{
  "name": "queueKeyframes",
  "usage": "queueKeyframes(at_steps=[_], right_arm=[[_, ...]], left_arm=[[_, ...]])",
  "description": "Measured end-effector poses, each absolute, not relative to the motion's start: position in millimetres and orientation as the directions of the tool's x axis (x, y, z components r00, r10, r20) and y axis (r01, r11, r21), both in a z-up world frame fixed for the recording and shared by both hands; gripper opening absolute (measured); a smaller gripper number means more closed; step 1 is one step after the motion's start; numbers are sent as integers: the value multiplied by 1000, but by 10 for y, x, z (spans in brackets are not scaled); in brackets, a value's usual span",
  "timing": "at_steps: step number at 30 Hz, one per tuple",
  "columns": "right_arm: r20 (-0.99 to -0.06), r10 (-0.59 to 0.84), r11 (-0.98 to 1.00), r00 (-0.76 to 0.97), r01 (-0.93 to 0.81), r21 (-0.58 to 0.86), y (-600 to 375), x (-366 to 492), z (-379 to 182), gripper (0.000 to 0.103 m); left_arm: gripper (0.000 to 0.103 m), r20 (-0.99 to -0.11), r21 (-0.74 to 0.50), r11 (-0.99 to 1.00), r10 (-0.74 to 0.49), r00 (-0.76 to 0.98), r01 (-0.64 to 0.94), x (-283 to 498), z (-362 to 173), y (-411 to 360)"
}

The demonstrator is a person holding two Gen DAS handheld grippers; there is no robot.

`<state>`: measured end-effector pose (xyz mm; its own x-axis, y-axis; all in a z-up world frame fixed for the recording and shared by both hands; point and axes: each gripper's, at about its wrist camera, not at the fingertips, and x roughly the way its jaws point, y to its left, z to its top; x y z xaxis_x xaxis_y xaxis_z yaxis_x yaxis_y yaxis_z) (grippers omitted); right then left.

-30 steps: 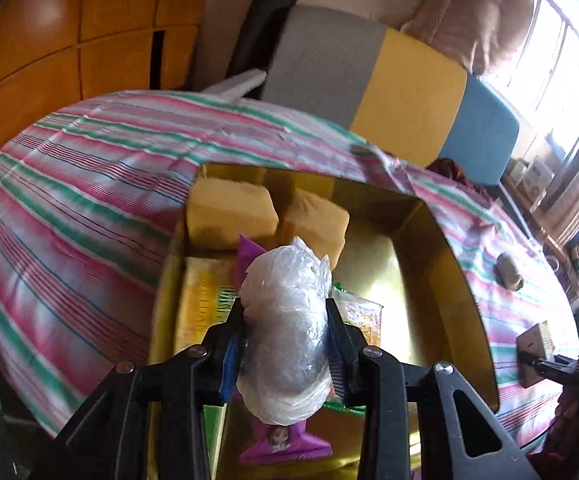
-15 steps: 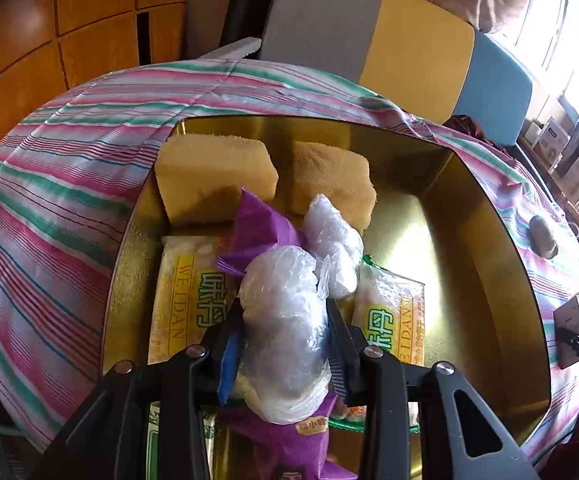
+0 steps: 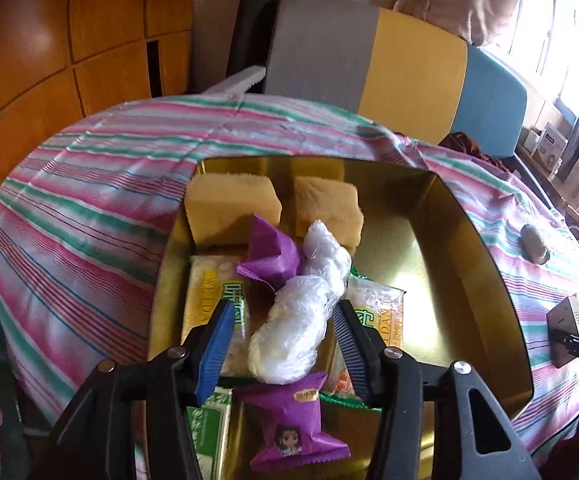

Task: Organize objects
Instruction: 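Carry the white tea box into the tin and open the right gripper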

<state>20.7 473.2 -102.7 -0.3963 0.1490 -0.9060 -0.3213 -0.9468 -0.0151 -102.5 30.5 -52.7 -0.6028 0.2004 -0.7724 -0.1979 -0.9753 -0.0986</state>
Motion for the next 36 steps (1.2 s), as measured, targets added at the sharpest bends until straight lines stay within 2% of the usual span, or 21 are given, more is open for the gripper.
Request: queueKeyframes(at_steps=[13,19,25,31,36], right_arm=[[-897,181,-935,-402,-353,-30,4663,227,-1026,51],[-901,176,-924,-397,-381,-12,4656,240,-1013,51],[-882,58,-928,-468,-350,125,4382,174,-766,50],[-808,-84,-964,-583,-157,213,3573,-283,-196,51],[-781,-198,-965,-592,-24,263,2843,-789,-3,51]], left_arm=[[52,-697,-90,-968,230,-679,-235,-678,-183,239],[53,-691,-99,-963,249,-678,-252,-584,-150,237],[53,-698,-123,-960,263,-666,-251,-540,-190,175],[53,-705,-157,-964,262,-659,-215,-545,-221,-3],[52,-707,-194,-965,261,-658,-175,-571,-258,-196]])
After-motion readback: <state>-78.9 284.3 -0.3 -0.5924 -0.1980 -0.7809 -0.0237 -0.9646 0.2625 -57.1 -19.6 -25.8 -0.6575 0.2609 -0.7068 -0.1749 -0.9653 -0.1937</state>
